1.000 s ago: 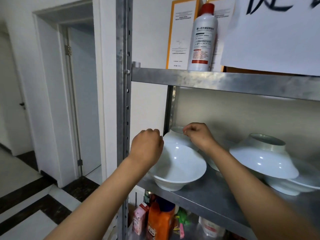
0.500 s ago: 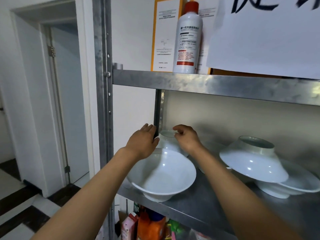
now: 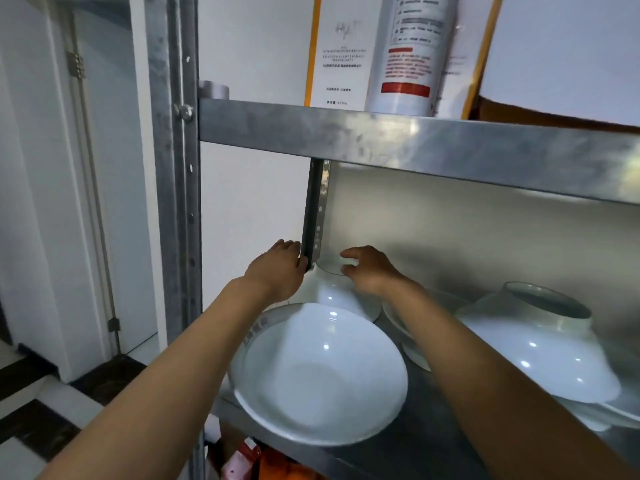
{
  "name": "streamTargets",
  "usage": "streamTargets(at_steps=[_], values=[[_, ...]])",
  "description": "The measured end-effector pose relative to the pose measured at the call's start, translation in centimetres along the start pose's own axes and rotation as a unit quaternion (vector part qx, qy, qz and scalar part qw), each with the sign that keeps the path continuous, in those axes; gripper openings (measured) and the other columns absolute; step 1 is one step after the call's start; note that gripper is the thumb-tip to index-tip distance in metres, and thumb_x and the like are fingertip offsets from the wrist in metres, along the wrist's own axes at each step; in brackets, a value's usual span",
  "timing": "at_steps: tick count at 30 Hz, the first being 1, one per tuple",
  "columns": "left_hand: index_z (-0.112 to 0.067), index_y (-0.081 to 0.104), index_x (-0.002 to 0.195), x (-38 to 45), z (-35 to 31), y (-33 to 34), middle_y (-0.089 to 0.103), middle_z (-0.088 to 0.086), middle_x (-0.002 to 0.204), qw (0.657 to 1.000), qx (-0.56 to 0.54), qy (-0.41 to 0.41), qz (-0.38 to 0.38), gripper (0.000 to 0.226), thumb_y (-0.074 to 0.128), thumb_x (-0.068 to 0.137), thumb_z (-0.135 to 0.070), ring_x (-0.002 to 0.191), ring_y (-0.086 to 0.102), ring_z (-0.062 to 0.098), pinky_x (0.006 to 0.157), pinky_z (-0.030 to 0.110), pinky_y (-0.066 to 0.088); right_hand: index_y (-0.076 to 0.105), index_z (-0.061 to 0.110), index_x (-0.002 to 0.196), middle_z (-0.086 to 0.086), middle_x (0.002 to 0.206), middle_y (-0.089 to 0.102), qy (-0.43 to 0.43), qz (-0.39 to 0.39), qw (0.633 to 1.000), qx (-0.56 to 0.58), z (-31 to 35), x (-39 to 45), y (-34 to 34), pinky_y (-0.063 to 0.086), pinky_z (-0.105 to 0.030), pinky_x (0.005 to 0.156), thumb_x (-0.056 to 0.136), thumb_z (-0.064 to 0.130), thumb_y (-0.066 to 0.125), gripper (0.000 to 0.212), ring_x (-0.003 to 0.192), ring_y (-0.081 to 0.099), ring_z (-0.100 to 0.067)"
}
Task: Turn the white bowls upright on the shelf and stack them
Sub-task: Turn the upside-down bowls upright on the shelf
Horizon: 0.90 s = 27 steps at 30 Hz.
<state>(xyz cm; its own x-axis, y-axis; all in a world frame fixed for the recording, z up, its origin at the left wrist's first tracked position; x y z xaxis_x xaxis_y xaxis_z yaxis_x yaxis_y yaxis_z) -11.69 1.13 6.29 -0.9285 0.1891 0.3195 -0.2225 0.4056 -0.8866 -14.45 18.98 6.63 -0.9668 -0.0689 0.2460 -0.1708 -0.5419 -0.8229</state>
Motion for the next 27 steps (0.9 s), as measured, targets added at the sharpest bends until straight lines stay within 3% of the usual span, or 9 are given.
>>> streamTargets(at_steps=[2, 6, 10, 15, 21, 27], values=[[-0.008, 0.046, 0.120, 0.4, -0.1, 0.1, 0.051, 0.009, 0.124, 1.000, -0.022, 0.002, 0.014, 0.032, 0.028, 0.100, -0.026, 0.124, 0.041, 0.027, 0.097, 0.038, 0.035, 0.053, 0.019, 0.134, -0.001, 0.142, 0.050, 0.013, 0.006, 1.000, -0.001, -0.2, 0.8, 0.3, 0.038, -0.024, 0.101, 0.090, 0.025, 0.060, 0.045, 0.127, 0.049, -0.020], [-0.003, 0.036, 0.131, 1.8, 0.3, 0.2, 0.045, 0.013, 0.132, 1.000, 0.001, 0.003, 0.009, 0.041, 0.024, 0.100, -0.026, 0.125, 0.036, 0.029, 0.107, 0.045, 0.028, 0.050, 0.017, 0.136, -0.003, 0.142, 0.050, 0.043, 0.019, 0.999, -0.006, -0.2, 1.3, 0.8, 0.037, -0.021, 0.097, 0.088, 0.030, 0.064, 0.052, 0.126, 0.050, -0.019], [-0.006, 0.043, 0.123, 2.7, 1.0, 1.4, 0.046, 0.009, 0.129, 0.999, 0.029, 0.008, 0.028, 0.035, 0.028, 0.097, -0.023, 0.124, 0.034, 0.026, 0.104, 0.048, 0.029, 0.052, 0.015, 0.135, -0.004, 0.143, 0.049, 0.065, 0.036, 0.997, -0.037, 0.0, 1.1, 1.8, 0.039, -0.027, 0.105, 0.086, 0.033, 0.066, 0.054, 0.128, 0.049, -0.021], [-0.007, 0.038, 0.133, 2.6, 0.7, 1.6, 0.042, 0.008, 0.138, 0.999, 0.034, 0.030, 0.025, 0.038, 0.029, 0.097, -0.019, 0.132, 0.029, 0.025, 0.109, 0.048, 0.025, 0.062, 0.010, 0.121, -0.007, 0.128, 0.060, 0.070, 0.072, 0.990, -0.097, 0.3, 0.7, 2.3, 0.043, -0.032, 0.100, 0.087, 0.034, 0.064, 0.041, 0.117, 0.055, -0.024], [-0.009, 0.041, 0.127, 2.9, 1.0, 1.5, 0.047, 0.008, 0.134, 0.999, 0.034, 0.009, 0.024, 0.034, 0.028, 0.097, -0.020, 0.130, 0.031, 0.023, 0.107, 0.047, 0.025, 0.067, 0.012, 0.099, -0.005, 0.102, 0.066, 0.077, 0.066, 0.989, -0.105, -0.1, 1.1, 2.9, 0.049, -0.030, 0.078, 0.082, 0.030, 0.063, 0.025, 0.093, 0.061, -0.022], [-0.009, 0.047, 0.110, 2.5, 1.5, 1.8, 0.053, 0.009, 0.121, 0.999, 0.027, -0.019, 0.030, 0.023, 0.032, 0.095, -0.017, 0.121, 0.038, 0.024, 0.099, 0.044, 0.032, 0.054, 0.017, 0.078, 0.000, 0.080, 0.055, 0.083, 0.050, 0.987, -0.128, -0.4, 1.1, 3.4, 0.037, -0.027, 0.058, 0.079, 0.031, 0.062, 0.016, 0.080, 0.056, -0.022]])
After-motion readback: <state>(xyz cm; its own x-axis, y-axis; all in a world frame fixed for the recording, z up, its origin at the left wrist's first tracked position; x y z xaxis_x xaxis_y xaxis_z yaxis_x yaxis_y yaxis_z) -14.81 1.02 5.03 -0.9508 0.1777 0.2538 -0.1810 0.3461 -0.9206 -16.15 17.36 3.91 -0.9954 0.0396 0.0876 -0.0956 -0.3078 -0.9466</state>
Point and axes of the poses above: each hand's wrist, its own x-axis towards the middle knuckle, its own y-axis out of the palm, z = x × y, the point moved 4 cm from there along x, towards the middle knuckle
